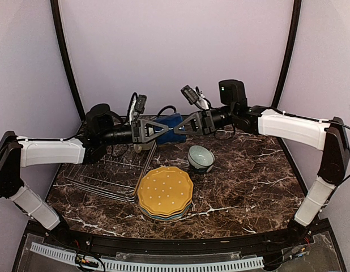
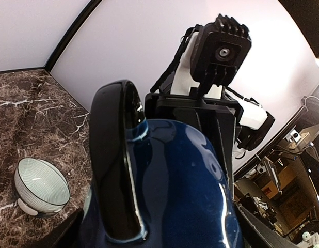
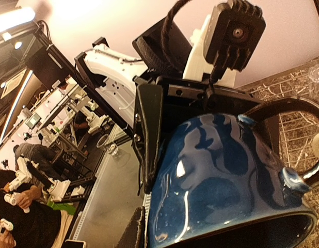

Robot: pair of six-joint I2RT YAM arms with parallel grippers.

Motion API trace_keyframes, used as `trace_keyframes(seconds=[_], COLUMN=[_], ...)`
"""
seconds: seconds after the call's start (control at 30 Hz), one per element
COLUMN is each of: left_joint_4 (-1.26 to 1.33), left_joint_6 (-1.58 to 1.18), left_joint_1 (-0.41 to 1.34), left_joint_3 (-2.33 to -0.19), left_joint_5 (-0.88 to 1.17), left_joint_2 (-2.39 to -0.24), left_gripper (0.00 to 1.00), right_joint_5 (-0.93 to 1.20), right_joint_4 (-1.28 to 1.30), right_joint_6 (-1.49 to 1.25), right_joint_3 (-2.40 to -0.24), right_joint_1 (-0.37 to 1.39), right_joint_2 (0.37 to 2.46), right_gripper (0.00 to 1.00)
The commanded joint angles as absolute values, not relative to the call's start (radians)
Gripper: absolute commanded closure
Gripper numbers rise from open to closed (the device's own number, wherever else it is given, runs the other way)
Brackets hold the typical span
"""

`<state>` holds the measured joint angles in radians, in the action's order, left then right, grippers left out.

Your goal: Load the mixed dishes into the dish rack

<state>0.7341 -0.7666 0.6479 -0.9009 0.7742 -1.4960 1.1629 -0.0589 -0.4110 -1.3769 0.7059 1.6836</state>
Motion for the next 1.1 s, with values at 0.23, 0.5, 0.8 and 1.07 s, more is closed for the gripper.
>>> trace_keyframes(seconds=[0.23, 0.5, 0.8, 1.07], left_joint_4=[0.661, -0.172, -0.501, -0.629], left_joint_6=[-0.782, -0.439, -0.267, -0.252], left_joint_1=[0.513, 0.421, 0.365, 0.344], left_joint_3=[-0.857, -1.023, -1.228, -1.347], left_joint_5=[0.684, 0.339, 0.079, 0.051], left_joint_2=[-1.321, -1.204, -1.343, -1.513], left_gripper=[0.99, 0.99, 0.99, 0.99], right_joint_5=[1.029, 0.948, 0.926, 0.907], right_joint_4=[0.028, 0.11, 0.118, 0.135], right_joint_6=[-0.352, -0.31, -0.297, -0.272], right_joint_3=[-1.412, -1.394, -1.371, -1.336], right_joint_1=[0.673, 0.66, 0.66, 0.658], right_joint_2=[1.661, 1.654, 1.677, 1.677], right_gripper=[0.23, 0.18, 0.19, 0.2])
